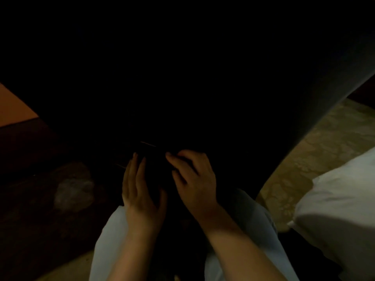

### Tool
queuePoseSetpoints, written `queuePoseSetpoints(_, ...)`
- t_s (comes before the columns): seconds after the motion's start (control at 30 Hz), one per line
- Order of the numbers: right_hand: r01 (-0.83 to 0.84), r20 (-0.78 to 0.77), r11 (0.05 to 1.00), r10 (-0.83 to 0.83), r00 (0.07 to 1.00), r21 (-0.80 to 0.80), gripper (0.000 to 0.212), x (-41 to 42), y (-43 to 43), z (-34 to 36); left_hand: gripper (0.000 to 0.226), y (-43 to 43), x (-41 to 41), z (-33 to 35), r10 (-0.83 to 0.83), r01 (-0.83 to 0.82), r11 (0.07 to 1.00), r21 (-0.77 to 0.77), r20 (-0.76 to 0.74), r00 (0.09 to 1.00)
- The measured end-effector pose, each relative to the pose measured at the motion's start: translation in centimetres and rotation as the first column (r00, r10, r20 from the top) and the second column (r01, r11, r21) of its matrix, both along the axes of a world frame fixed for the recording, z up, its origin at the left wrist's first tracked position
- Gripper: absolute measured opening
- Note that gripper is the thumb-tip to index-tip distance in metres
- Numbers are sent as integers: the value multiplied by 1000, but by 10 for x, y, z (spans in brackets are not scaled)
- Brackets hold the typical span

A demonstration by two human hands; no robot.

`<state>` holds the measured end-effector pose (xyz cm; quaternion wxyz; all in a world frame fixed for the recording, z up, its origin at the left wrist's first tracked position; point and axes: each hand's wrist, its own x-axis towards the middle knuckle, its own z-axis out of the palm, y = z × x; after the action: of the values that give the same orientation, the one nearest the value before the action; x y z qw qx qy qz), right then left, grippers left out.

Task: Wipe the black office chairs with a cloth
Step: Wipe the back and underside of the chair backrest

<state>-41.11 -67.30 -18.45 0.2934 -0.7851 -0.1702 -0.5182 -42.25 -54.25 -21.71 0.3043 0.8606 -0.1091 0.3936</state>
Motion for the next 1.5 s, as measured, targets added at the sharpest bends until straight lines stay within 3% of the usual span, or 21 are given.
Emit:
queuePoseSetpoints(0.23, 88, 88, 954, -117, 989, 285, 29, -13, -21, 28, 56, 0, -11, 14, 9, -7, 999, -36, 53, 999)
queuePoseSetpoints(0.33, 205, 101, 818, -304, 947, 537, 30, -15, -42, 40, 53, 1, -17, 20, -6, 12, 998, -55, 96, 995)
queuePoseSetpoints(0.4, 254, 100, 749, -391, 915, 612, 30, -18, -51, 45, 52, 4, -21, 21, -5, 12, 998, -66, 110, 994)
queuePoseSetpoints(0.6, 227, 145, 838, -338, 930, 496, 29, -28, -34, 40, 56, 14, -26, 21, 53, -41, 971, -237, 43, 998)
queuePoseSetpoints(0.73, 78, 119, 991, -90, 989, 105, 27, -29, -1, 30, 64, 18, -23, 25, 69, -68, 937, -343, -8, 998)
queuePoseSetpoints(0.83, 21, 38, 996, -18, 999, -81, 38, -27, 16, 22, 64, 23, -18, 27, 54, -57, 897, -438, -18, 998)
queuePoseSetpoints(0.93, 22, 58, 999, -20, 998, -37, 28, -27, 8, 22, 62, 26, -14, 28, 70, -65, 896, -439, -5, 998)
queuePoseSetpoints(1.13, 114, 135, 944, -163, 977, 310, 32, -29, -32, 29, 75, 41, -12, 39, 113, -108, 875, -473, -18, 993)
queuePoseSetpoints(1.2, 113, 156, 935, -174, 972, 337, 30, -28, -38, 26, 80, 52, -9, 45, 113, -118, 868, -483, -39, 993)
queuePoseSetpoints(1.33, 115, 161, 944, -171, 972, 309, 28, -28, -48, 22, 91, 70, -4, 57, -49, -29, 802, -596, -114, 992)
queuePoseSetpoints(1.5, 210, 63, 887, -257, 964, 411, 33, -34, -70, 20, 94, 78, -5, 67, -146, -19, 766, -642, -202, 968)
